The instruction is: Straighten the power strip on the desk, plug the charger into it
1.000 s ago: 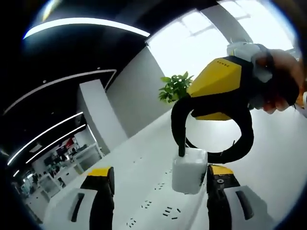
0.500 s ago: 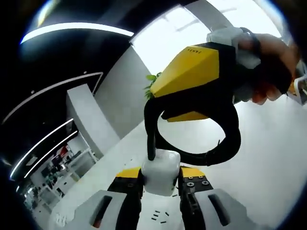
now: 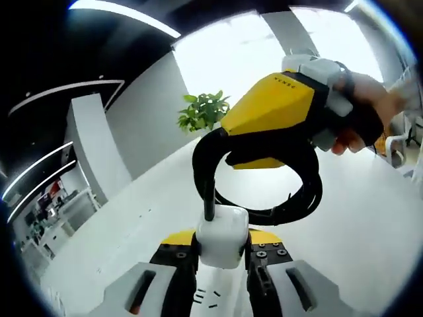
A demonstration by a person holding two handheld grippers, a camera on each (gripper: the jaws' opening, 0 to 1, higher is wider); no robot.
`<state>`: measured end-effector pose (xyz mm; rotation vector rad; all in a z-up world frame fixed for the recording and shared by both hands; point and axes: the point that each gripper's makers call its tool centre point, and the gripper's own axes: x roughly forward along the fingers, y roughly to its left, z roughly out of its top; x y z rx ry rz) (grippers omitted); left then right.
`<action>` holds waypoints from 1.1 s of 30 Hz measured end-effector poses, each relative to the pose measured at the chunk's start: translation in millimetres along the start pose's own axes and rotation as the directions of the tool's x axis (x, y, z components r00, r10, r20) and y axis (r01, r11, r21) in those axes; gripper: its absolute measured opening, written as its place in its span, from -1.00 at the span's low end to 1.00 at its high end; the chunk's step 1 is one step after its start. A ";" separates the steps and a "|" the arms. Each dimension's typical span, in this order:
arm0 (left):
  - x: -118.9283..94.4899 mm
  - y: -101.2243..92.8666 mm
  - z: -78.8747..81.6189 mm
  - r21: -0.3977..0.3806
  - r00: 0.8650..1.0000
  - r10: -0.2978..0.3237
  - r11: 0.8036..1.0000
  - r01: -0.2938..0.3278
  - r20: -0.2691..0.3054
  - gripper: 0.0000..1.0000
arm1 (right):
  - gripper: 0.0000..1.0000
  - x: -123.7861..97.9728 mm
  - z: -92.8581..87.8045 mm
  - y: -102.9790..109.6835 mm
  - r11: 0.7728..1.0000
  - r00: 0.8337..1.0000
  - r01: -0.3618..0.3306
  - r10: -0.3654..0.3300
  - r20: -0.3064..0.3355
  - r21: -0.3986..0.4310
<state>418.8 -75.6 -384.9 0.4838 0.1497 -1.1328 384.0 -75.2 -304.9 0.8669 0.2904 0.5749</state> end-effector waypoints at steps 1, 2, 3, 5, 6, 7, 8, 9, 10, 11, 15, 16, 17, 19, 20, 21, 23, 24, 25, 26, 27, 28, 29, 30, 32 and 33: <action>0.5 0.8 0.6 -0.002 1.000 -0.009 1.000 0.009 0.002 -0.48 | -0.84 -0.4 0.2 0.3 1.000 1.000 0.000 0.000 -0.003 -0.004; 0.3 0.7 1.4 -0.003 1.000 -0.013 1.000 0.013 0.004 -0.48 | -0.84 0.4 2.3 0.0 1.000 1.000 0.001 -0.001 -0.004 -0.008; 0.9 0.6 2.7 -0.009 1.000 -0.023 1.000 0.023 0.010 -0.48 | -0.84 1.8 3.9 -0.1 1.000 1.000 0.000 0.000 -0.008 -0.012; 2.2 0.4 3.3 -0.017 0.999 -0.038 0.999 0.038 0.013 -0.48 | -0.84 2.8 6.2 -1.2 1.000 1.000 0.004 -0.004 -0.010 -0.020; 2.7 0.5 2.8 -0.016 0.999 -0.043 0.999 0.043 0.012 -0.48 | -0.84 2.9 6.0 -2.3 1.000 1.000 0.007 -0.007 -0.013 -0.019; 2.6 -0.4 2.0 -0.011 0.999 -0.051 0.999 0.051 0.008 -0.48 | -0.84 2.7 4.9 -3.2 1.000 1.000 0.009 -0.010 -0.020 -0.024; 2.1 -1.0 0.9 -0.006 0.998 -0.057 0.998 0.057 0.002 -0.48 | -0.84 2.1 4.1 -4.0 0.999 1.000 0.013 -0.014 -0.025 -0.029; 0.8 0.1 1.3 -0.008 0.998 -0.062 0.998 0.062 0.004 -0.48 | -0.84 1.4 3.4 -3.6 0.999 1.000 0.012 -0.012 -0.029 -0.032; 0.2 0.2 1.1 -0.009 0.998 -0.068 0.998 0.068 0.002 -0.48 | -0.84 2.0 4.0 -3.1 0.999 0.999 0.011 -0.012 -0.033 -0.036; -0.1 0.1 1.3 -0.007 0.997 -0.073 0.997 0.073 -0.001 -0.48 | -0.84 2.3 4.2 -2.9 0.999 0.999 0.011 -0.012 -0.035 -0.039; -2.1 0.2 1.4 -0.025 0.996 -0.090 0.996 0.090 0.003 -0.48 | -0.84 4.5 4.1 -1.0 0.998 0.999 0.015 -0.018 -0.047 -0.057; -2.3 -0.4 1.3 -0.034 0.995 -0.098 0.995 0.098 0.005 -0.48 | -0.84 4.9 3.0 -0.6 0.998 0.998 0.017 -0.020 -0.052 -0.062; -2.3 -0.8 1.1 -0.045 0.994 -0.106 0.993 0.107 0.008 -0.48 | -0.84 5.2 2.6 -0.6 0.998 0.998 0.019 -0.022 -0.054 -0.066; -2.3 -1.8 1.7 -0.053 0.994 -0.110 0.992 0.111 0.016 -0.48 | -0.84 4.4 1.6 -0.4 0.997 0.998 0.019 -0.023 -0.060 -0.070; -2.7 -2.4 2.1 -0.060 0.993 -0.114 0.992 0.115 0.022 -0.48 | -0.84 4.5 1.9 0.1 0.997 0.998 0.022 -0.026 -0.063 -0.075; -2.6 -1.5 2.0 -0.064 0.993 -0.117 0.991 0.119 0.026 -0.48 | -0.84 4.8 1.8 0.5 0.996 0.997 0.023 -0.029 -0.067 -0.084; -2.1 -0.7 2.1 -0.066 0.992 -0.122 0.990 0.123 0.027 -0.49 | -0.84 5.7 4.5 0.0 0.995 0.997 0.028 -0.035 -0.072 -0.093; -2.2 -0.7 2.1 -0.065 0.992 -0.125 0.990 0.126 0.026 -0.49 | -0.84 6.0 3.4 0.0 0.995 0.997 0.028 -0.035 -0.074 -0.098; -2.3 -0.5 1.9 -0.065 0.992 -0.127 0.990 0.129 0.025 -0.49 | -0.84 6.2 2.9 0.0 0.994 0.997 0.027 -0.035 -0.075 -0.103; -2.2 -0.1 1.4 -0.061 0.991 -0.129 0.990 0.130 0.020 -0.49 | -0.84 6.5 1.7 -0.3 0.994 0.996 0.027 -0.035 -0.077 -0.103; -2.1 -0.1 0.2 -0.057 0.991 -0.131 0.990 0.132 0.015 -0.49 | -0.84 6.9 0.7 -1.6 0.994 0.996 0.029 -0.038 -0.079 -0.102; -1.3 0.1 -1.1 -0.055 0.991 -0.133 0.989 0.134 0.012 -0.49 | -0.84 8.9 0.5 -3.6 0.994 0.996 0.029 -0.038 -0.085 -0.102; -0.6 0.4 -2.6 -0.055 0.991 -0.137 0.989 0.137 0.009 -0.49 | -0.84 9.6 0.2 -4.7 0.994 0.995 0.027 -0.036 -0.089 -0.102; 0.0 0.7 -2.2 -0.060 0.990 -0.140 0.988 0.140 0.016 -0.49 | -0.84 8.8 1.5 -5.3 0.995 0.996 0.030 -0.039 -0.084 -0.097; 0.1 0.8 -1.3 -0.061 0.989 -0.142 0.988 0.144 0.030 -0.49 | -0.84 8.9 2.4 -5.2 0.994 0.996 0.029 -0.038 -0.083 -0.104; 0.2 0.1 -1.4 -0.062 0.989 -0.141 0.988 0.143 0.033 -0.49 | -0.84 9.7 1.9 -5.2 0.994 0.996 0.028 -0.037 -0.083 -0.108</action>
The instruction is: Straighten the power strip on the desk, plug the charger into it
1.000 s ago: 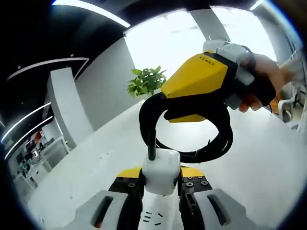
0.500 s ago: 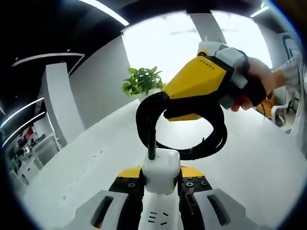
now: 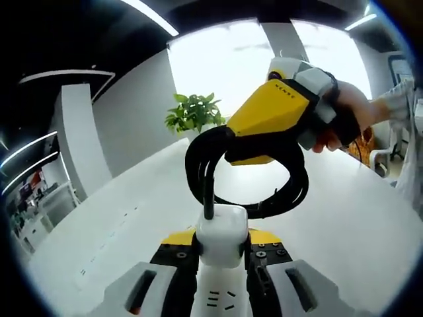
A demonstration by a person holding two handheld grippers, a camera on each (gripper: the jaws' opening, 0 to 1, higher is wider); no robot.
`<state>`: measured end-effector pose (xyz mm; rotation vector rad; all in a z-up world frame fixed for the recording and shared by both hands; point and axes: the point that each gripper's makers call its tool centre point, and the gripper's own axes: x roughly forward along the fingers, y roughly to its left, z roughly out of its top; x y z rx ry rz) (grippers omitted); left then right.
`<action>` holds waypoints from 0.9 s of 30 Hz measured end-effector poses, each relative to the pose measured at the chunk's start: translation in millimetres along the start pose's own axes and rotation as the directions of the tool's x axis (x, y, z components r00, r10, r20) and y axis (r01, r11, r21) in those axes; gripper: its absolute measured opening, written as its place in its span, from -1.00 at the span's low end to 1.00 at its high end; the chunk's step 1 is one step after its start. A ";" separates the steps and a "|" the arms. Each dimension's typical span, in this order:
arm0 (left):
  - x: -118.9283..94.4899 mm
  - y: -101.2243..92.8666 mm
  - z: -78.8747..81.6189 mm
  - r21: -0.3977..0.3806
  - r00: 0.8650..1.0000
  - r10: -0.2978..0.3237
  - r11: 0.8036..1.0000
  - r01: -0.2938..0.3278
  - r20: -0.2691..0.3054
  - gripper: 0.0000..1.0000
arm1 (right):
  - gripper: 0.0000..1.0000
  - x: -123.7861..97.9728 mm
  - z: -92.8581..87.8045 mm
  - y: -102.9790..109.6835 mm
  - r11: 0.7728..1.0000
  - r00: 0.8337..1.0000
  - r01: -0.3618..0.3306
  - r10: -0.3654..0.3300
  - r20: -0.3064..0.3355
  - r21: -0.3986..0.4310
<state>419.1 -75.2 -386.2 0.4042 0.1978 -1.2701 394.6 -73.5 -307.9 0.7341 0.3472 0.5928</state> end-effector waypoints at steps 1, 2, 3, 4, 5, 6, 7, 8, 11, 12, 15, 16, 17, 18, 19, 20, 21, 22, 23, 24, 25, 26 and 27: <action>0.7 -1.1 -2.0 0.015 1.000 0.003 1.000 -0.003 -0.009 -0.49 | -0.84 0.3 -0.5 -0.3 1.000 1.000 0.000 0.000 -0.003 -0.001; 1.6 0.0 -9.9 0.050 0.998 0.012 0.999 -0.009 -0.054 -0.49 | -0.84 2.1 -5.8 -4.2 1.000 1.000 0.012 -0.012 -0.026 -0.016; 2.1 0.2 -9.6 0.060 0.999 0.023 0.998 -0.021 -0.044 -0.49 | -0.84 2.7 -7.8 -3.1 1.000 1.000 -0.013 0.012 -0.025 -0.027; 1.0 -0.2 -8.6 0.029 0.999 0.011 1.000 -0.010 -0.033 -0.50 | -0.83 1.2 -8.4 -5.3 1.000 1.000 -0.009 0.009 -0.020 -0.009; 1.6 -0.6 -9.4 0.033 1.000 0.013 0.999 -0.012 -0.023 -0.50 | -0.83 1.6 -7.3 -5.6 1.000 1.000 -0.018 0.018 -0.015 0.010; 2.5 0.5 -8.8 0.034 1.000 0.015 0.999 -0.015 -0.016 -0.50 | -0.83 1.6 -6.1 -6.8 1.000 1.000 -0.020 0.021 -0.009 0.011; 3.6 2.6 -7.8 0.036 1.000 0.018 0.999 -0.018 -0.011 -0.50 | -0.83 1.9 -6.0 -7.0 1.000 1.000 -0.023 0.023 -0.008 0.010; 3.7 2.8 -6.9 0.040 1.000 0.020 0.999 -0.020 -0.007 -0.50 | -0.83 2.0 -6.6 -7.2 1.000 1.000 -0.028 0.028 -0.006 0.013; 2.3 -2.9 -6.2 0.064 0.999 0.034 0.997 -0.034 -0.001 -0.50 | -0.80 0.6 -11.6 -2.4 0.998 0.997 -0.068 0.068 -0.048 -0.004; 2.6 -1.1 -7.0 0.055 1.000 0.031 0.998 -0.031 -0.002 -0.50 | -0.79 -1.3 -13.4 -0.4 0.995 0.994 -0.092 0.089 -0.065 -0.035; 2.9 0.2 -7.0 0.060 0.999 0.035 0.998 -0.035 -0.002 -0.50 | -0.72 -9.7 -5.6 2.0 0.977 0.993 -0.112 0.103 -0.057 -0.182; 2.9 0.1 -7.1 0.059 0.999 0.034 0.998 -0.034 -0.003 -0.50 | -0.71 -13.4 -3.2 0.8 0.971 0.994 -0.103 0.091 -0.062 -0.218; 2.8 0.7 -7.1 0.059 0.999 0.034 0.998 -0.034 -0.003 -0.50 | -0.70 -16.8 0.7 0.9 0.962 0.995 -0.099 0.089 -0.051 -0.253; 2.7 0.6 -6.8 0.065 0.999 0.036 0.997 -0.036 -0.005 -0.50 | -0.69 -19.9 3.9 0.4 0.954 0.995 -0.096 0.086 -0.050 -0.285; 2.7 0.0 -6.8 0.065 0.999 0.036 0.997 -0.036 -0.006 -0.50 | -0.66 -21.9 6.5 0.0 0.947 0.995 -0.097 0.087 -0.049 -0.305; 2.8 0.2 -6.9 0.063 0.999 0.036 0.997 -0.035 -0.007 -0.50 | -0.61 -24.6 10.2 -1.6 0.943 0.996 -0.091 0.081 -0.044 -0.319; 2.9 1.0 -6.8 0.063 0.999 0.037 0.997 -0.036 -0.006 -0.50 | -0.56 -26.9 12.9 -3.7 0.942 0.996 -0.084 0.074 -0.042 -0.325; 2.7 0.9 -6.4 0.064 0.999 0.039 0.997 -0.038 -0.003 -0.50 | -0.52 -28.9 16.4 -6.1 0.933 0.997 -0.079 0.070 -0.038 -0.350; 2.7 0.8 -6.3 0.063 0.999 0.041 0.997 -0.041 0.000 -0.50 | -0.48 -29.8 18.1 -6.8 0.921 0.996 -0.084 0.076 -0.035 -0.381; 2.3 -0.4 -5.8 0.064 0.999 0.044 0.997 -0.045 0.003 -0.50 | -0.45 -31.6 19.1 -7.2 0.901 0.996 -0.091 0.085 -0.033 -0.423; 2.1 -1.1 -5.7 0.063 0.999 0.046 0.997 -0.047 0.006 -0.50 | -0.41 -32.6 18.8 -7.8 0.888 0.995 -0.095 0.088 -0.036 -0.451; 2.4 -0.5 -5.7 0.060 0.999 0.046 0.997 -0.047 0.008 -0.50 | -0.30 -33.2 18.0 -9.1 0.868 0.995 -0.097 0.088 -0.042 -0.486; 2.4 -0.1 -5.6 0.060 0.999 0.047 0.997 -0.048 0.011 -0.50 | -0.21 -33.0 19.2 -9.7 0.843 0.995 -0.101 0.095 -0.038 -0.528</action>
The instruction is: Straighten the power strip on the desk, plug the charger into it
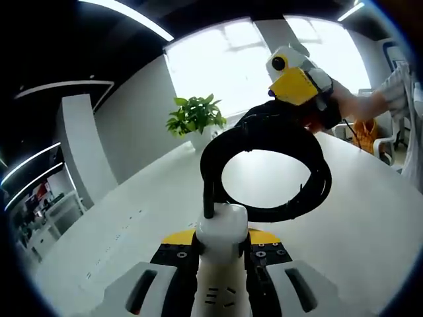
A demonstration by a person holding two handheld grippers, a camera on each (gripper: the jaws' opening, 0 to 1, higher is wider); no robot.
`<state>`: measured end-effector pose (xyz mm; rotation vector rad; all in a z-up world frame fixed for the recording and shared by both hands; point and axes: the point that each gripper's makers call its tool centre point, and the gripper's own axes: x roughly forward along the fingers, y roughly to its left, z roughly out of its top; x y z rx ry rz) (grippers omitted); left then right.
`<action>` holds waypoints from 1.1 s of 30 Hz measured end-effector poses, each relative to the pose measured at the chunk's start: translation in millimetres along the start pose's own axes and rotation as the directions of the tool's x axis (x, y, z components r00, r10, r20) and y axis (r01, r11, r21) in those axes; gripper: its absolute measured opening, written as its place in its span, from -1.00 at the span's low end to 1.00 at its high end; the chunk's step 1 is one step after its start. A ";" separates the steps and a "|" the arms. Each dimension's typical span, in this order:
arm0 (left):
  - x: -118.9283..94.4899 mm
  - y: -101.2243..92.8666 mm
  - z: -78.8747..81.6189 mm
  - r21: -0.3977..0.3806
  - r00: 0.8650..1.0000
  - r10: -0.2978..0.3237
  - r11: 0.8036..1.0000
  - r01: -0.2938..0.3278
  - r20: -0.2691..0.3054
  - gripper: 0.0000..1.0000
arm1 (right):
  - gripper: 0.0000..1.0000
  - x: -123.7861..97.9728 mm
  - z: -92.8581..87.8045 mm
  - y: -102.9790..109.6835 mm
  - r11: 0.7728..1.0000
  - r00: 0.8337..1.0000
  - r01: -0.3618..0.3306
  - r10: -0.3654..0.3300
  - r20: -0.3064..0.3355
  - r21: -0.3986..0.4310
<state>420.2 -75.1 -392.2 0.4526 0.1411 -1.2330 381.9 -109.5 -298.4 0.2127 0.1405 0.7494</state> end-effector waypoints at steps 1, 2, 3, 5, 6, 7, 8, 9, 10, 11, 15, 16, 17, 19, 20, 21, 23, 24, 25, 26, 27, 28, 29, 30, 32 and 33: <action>0.4 1.2 -0.3 -0.005 1.000 -0.001 1.000 0.001 0.003 -0.50 | -0.10 0.3 1.2 0.0 0.999 1.000 -0.006 0.007 0.016 -0.048; 0.7 2.6 -0.4 -0.006 1.000 0.000 1.000 0.001 0.005 -0.50 | -0.05 0.2 0.9 -0.9 0.994 1.000 -0.010 0.012 0.018 -0.106; 0.9 3.3 -0.4 -0.007 1.000 -0.001 1.000 0.001 0.004 -0.50 | -0.04 -0.2 1.7 -1.3 0.982 0.999 -0.013 0.018 0.026 -0.189; 1.0 3.7 -0.3 -0.006 1.000 0.000 1.000 0.000 0.000 -0.49 | -0.04 -1.6 2.4 -5.9 0.915 0.999 0.011 0.009 0.047 -0.404; 0.9 3.2 -0.4 -0.005 1.000 -0.001 1.000 0.001 -0.002 -0.49 | -0.03 -5.0 -3.1 -1.4 0.880 0.999 0.009 0.013 0.043 -0.475; 1.0 3.4 -0.4 -0.003 1.000 -0.002 1.000 0.002 -0.003 -0.49 | -0.01 -4.8 -3.2 -0.8 0.855 0.999 0.006 0.020 0.045 -0.518; 1.1 3.7 -0.5 -0.001 1.000 -0.004 1.000 0.004 -0.004 -0.49 | 0.03 -4.2 -5.5 1.9 0.825 0.998 -0.020 0.046 0.033 -0.564; 1.1 3.2 -0.4 0.002 1.000 -0.006 1.000 0.006 -0.006 -0.49 | 0.08 -3.8 -5.9 6.9 0.798 0.996 -0.057 0.087 0.021 -0.600; 1.1 2.9 -0.5 0.006 1.000 -0.007 1.000 0.007 -0.008 -0.49 | 0.16 -3.6 -4.9 10.3 0.782 0.992 -0.090 0.126 0.014 -0.617; 1.1 2.5 -0.5 0.009 1.000 -0.008 1.000 0.008 -0.010 -0.49 | 0.19 -2.9 -4.5 10.1 0.778 0.991 -0.105 0.136 0.002 -0.620; 1.2 2.9 -0.6 0.010 1.000 -0.007 1.000 0.007 -0.009 -0.49 | 0.28 8.0 -2.8 4.1 0.715 0.986 -0.158 0.158 -0.062 -0.681; 1.2 3.1 -0.7 0.009 1.000 -0.007 1.000 0.007 -0.009 -0.49 | 0.32 12.0 -2.1 3.8 0.699 0.982 -0.178 0.172 -0.078 -0.692; 1.2 3.2 -0.8 0.007 1.000 -0.006 1.000 0.006 -0.009 -0.49 | 0.34 14.0 -3.8 4.8 0.683 0.975 -0.214 0.194 -0.109 -0.698; 0.8 2.8 -0.8 0.005 1.000 -0.003 1.000 0.003 -0.008 -0.49 | 0.31 15.2 -0.9 7.4 0.708 0.962 -0.263 0.246 -0.121 -0.656; 0.5 2.6 -1.0 0.005 1.000 -0.003 1.000 0.003 -0.007 -0.49 | 0.22 14.8 1.9 10.2 0.711 0.953 -0.285 0.280 -0.113 -0.643; 0.3 2.0 -0.9 0.008 1.000 -0.003 1.000 0.003 -0.004 -0.49 | 0.06 13.3 7.8 10.7 0.724 0.946 -0.297 0.313 -0.087 -0.623; 0.1 2.0 -0.8 0.009 1.000 -0.002 1.000 0.002 -0.003 -0.49 | 0.00 13.3 20.3 -0.5 0.759 0.948 -0.274 0.316 -0.033 -0.590; 0.0 2.0 -0.8 0.005 1.000 -0.004 1.000 0.004 -0.002 -0.49 | 0.09 14.8 21.1 -6.3 0.753 0.949 -0.273 0.312 -0.041 -0.599; 0.0 1.7 -0.6 0.004 1.000 -0.006 1.000 0.006 -0.001 -0.49 | 0.10 18.2 20.7 -10.5 0.745 0.952 -0.269 0.303 -0.050 -0.610; 0.2 1.3 -0.5 0.007 1.000 -0.009 1.000 0.009 -0.004 -0.49 | 0.04 23.5 14.6 -21.7 0.689 0.962 -0.256 0.249 -0.111 -0.678; 0.3 1.7 -0.6 0.009 1.000 -0.010 1.000 0.011 -0.009 -0.49 | -0.10 27.4 10.6 -23.8 0.649 0.960 -0.267 0.241 -0.141 -0.712; 0.2 1.7 -0.7 0.011 1.000 -0.010 1.000 0.010 -0.011 -0.49 | -0.15 31.6 5.4 -22.1 0.637 0.955 -0.288 0.242 -0.170 -0.714; 0.2 1.8 -0.8 0.012 1.000 -0.009 1.000 0.009 -0.012 -0.49 | -0.14 35.8 1.3 -19.1 0.655 0.946 -0.320 0.261 -0.192 -0.684; 0.2 1.9 -0.8 0.012 1.000 -0.009 1.000 0.009 -0.012 -0.49 | -0.10 39.1 -3.3 -13.6 0.655 0.933 -0.355 0.287 -0.216 -0.667; 0.1 1.7 -0.8 0.010 1.000 -0.008 1.000 0.008 -0.012 -0.49 | -0.09 46.4 -7.8 -10.4 0.636 0.924 -0.381 0.296 -0.243 -0.672; 0.0 1.2 -0.7 0.009 1.000 -0.008 1.000 0.008 -0.011 -0.49 | -0.09 52.1 -12.3 -6.6 0.625 0.913 -0.407 0.309 -0.268 -0.666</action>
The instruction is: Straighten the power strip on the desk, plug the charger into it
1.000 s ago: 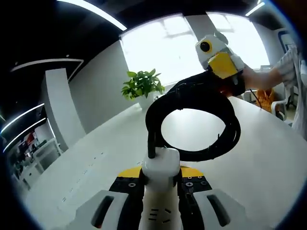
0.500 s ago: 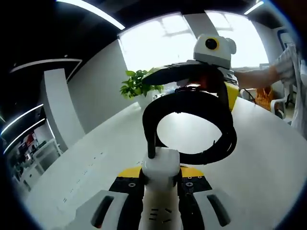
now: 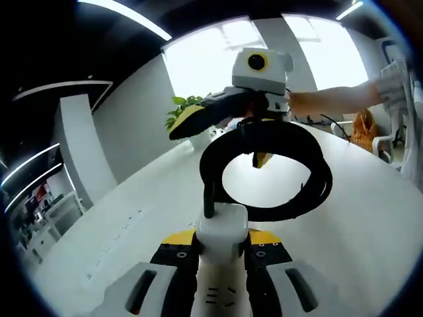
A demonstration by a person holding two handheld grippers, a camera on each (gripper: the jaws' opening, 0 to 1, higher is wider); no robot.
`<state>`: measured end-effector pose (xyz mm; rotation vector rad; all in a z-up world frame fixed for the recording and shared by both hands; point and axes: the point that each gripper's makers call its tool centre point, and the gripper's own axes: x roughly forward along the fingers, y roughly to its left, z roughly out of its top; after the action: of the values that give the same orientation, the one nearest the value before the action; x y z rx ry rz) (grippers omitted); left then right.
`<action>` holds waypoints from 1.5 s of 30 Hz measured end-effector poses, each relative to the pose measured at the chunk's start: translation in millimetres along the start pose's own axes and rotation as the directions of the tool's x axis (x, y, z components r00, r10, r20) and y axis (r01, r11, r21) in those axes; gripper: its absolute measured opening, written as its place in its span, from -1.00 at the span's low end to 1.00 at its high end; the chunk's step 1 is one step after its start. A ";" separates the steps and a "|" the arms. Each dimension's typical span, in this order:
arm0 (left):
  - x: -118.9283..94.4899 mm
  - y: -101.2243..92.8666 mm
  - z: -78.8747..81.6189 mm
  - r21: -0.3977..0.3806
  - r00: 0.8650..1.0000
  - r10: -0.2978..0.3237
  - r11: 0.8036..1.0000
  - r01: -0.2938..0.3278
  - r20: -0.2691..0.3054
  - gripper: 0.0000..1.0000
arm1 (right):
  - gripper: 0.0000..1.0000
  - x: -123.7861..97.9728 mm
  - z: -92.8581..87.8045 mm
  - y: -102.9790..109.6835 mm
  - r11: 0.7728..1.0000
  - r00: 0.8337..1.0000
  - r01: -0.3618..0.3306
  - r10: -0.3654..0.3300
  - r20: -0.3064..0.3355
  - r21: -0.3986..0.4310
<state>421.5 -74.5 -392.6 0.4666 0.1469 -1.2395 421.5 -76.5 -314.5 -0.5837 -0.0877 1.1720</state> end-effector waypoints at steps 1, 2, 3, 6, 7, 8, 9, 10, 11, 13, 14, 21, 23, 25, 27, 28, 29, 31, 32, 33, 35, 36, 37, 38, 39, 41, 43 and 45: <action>-0.1 -0.5 0.1 -0.001 1.000 0.001 1.000 -0.001 0.001 -0.49 | -0.10 1.8 0.3 1.8 1.000 1.000 -0.010 0.010 0.000 -0.001; -0.1 -0.5 0.0 -0.002 1.000 0.000 1.000 0.000 0.002 -0.49 | -0.13 8.9 2.4 4.7 0.999 0.999 -0.034 0.034 0.008 0.013; -0.1 -0.5 0.1 -0.002 1.000 0.000 1.000 0.000 0.002 -0.49 | -0.16 13.5 5.1 10.8 0.997 0.997 -0.069 0.069 0.017 0.019; 0.3 0.6 -0.2 0.001 1.000 -0.001 1.000 0.001 -0.002 -0.49 | -0.25 24.3 8.4 16.9 0.994 0.994 -0.110 0.110 0.016 0.016; 0.4 0.8 -0.2 0.002 1.000 -0.002 1.000 0.002 -0.004 -0.49 | -0.30 26.9 7.0 19.3 0.991 0.991 -0.136 0.136 0.007 0.013; 0.4 0.5 -0.1 0.004 1.000 -0.002 1.000 0.002 -0.006 -0.49 | -0.38 28.1 6.3 21.4 0.987 0.987 -0.158 0.158 0.004 0.029; 0.4 0.1 0.1 0.009 1.000 -0.001 1.000 0.001 -0.011 -0.48 | -0.42 28.8 5.4 20.8 0.986 0.986 -0.164 0.164 0.000 0.038; 0.6 0.1 0.3 0.011 1.000 0.000 1.000 0.000 -0.016 -0.48 | -0.41 29.6 4.3 20.5 0.985 0.986 -0.168 0.168 -0.002 0.040; 0.8 -0.1 0.2 0.016 1.000 0.004 1.000 -0.004 -0.016 -0.48 | -0.41 29.6 3.1 21.2 0.983 0.984 -0.178 0.178 -0.006 0.048; 0.5 -0.5 0.2 0.021 1.000 0.009 1.000 -0.009 -0.016 -0.47 | -0.41 30.1 -0.6 22.3 0.980 0.981 -0.190 0.191 -0.022 0.052; 0.7 0.1 0.1 0.014 1.000 0.009 1.000 -0.008 -0.014 -0.47 | -0.40 30.0 -3.2 22.5 0.980 0.980 -0.193 0.195 -0.036 0.048; 0.9 -0.1 -0.6 -0.021 1.000 0.008 1.000 -0.008 0.001 -0.45 | -0.38 26.1 -6.2 25.7 0.978 0.977 -0.202 0.205 -0.055 0.050; 0.8 0.0 -0.5 -0.032 1.000 0.010 0.999 -0.010 0.002 -0.43 | -0.38 24.8 -7.1 25.9 0.978 0.977 -0.201 0.204 -0.061 0.048; 0.2 3.1 1.1 -0.040 0.999 0.031 0.999 -0.031 0.015 -0.36 | -0.38 24.0 -6.4 26.0 0.978 0.977 -0.200 0.203 -0.057 0.053; -1.9 5.0 6.5 -0.068 0.998 0.045 0.997 -0.042 0.052 -0.14 | -0.38 23.7 -6.1 26.2 0.979 0.978 -0.199 0.202 -0.056 0.051; -2.6 5.5 6.8 -0.071 0.998 0.043 0.997 -0.039 0.052 -0.08 | -0.38 23.6 -6.3 26.2 0.979 0.978 -0.199 0.201 -0.058 0.050; -3.0 4.8 7.1 -0.070 0.998 0.038 0.997 -0.034 0.053 -0.03 | -0.38 23.7 -6.8 26.2 0.979 0.977 -0.200 0.202 -0.061 0.049; -3.4 3.4 4.0 -0.049 0.999 0.038 0.998 -0.036 0.034 0.04 | -0.38 23.9 -7.1 26.7 0.978 0.977 -0.202 0.205 -0.063 0.047; -3.2 1.9 3.3 -0.046 0.999 0.033 0.998 -0.031 0.030 0.12 | -0.37 23.8 -7.3 26.7 0.978 0.977 -0.202 0.205 -0.063 0.045; -3.3 -0.1 2.7 -0.041 0.999 0.023 0.999 -0.022 0.027 0.18 | -0.37 23.9 -7.2 26.7 0.979 0.977 -0.201 0.204 -0.063 0.046; -3.1 -1.8 1.6 -0.035 1.000 0.017 0.999 -0.016 0.023 0.32 | -0.37 23.9 -6.7 26.6 0.978 0.977 -0.202 0.204 -0.059 0.050; -3.4 -2.5 0.4 -0.031 1.000 0.014 0.999 -0.013 0.018 0.37 | -0.36 23.9 -6.9 26.4 0.978 0.977 -0.201 0.204 -0.060 0.049; -3.5 -2.7 0.3 -0.031 1.000 0.013 0.999 -0.012 0.018 0.44 | -0.35 24.0 -7.3 26.2 0.978 0.977 -0.201 0.204 -0.062 0.049; -4.2 -4.3 -0.8 -0.040 1.000 0.003 0.999 -0.002 0.015 0.49 | -0.33 23.7 -7.9 26.5 0.978 0.976 -0.203 0.206 -0.064 0.051; -5.0 -5.0 -1.3 -0.048 1.000 -0.003 0.999 0.003 0.014 0.58 | -0.30 23.6 -8.3 26.9 0.978 0.976 -0.203 0.207 -0.067 0.051; -6.6 -4.8 -1.7 -0.071 1.000 -0.012 0.997 0.013 0.021 0.88 | -0.16 23.3 -9.3 26.6 0.978 0.976 -0.202 0.205 -0.072 0.048; -10.4 -7.3 -1.3 -0.101 0.999 -0.035 0.994 0.038 0.036 0.99 | -0.03 23.0 -8.9 27.7 0.977 0.975 -0.207 0.210 -0.070 0.048; -16.9 -3.8 0.1 -0.095 0.999 -0.022 0.995 0.026 0.050 0.99 | 0.05 23.4 -9.2 29.0 0.977 0.974 -0.211 0.214 -0.075 0.041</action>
<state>412.4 -60.7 -387.5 0.3526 0.1696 -1.2604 409.8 -51.8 -341.5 -0.6203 0.0631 1.3540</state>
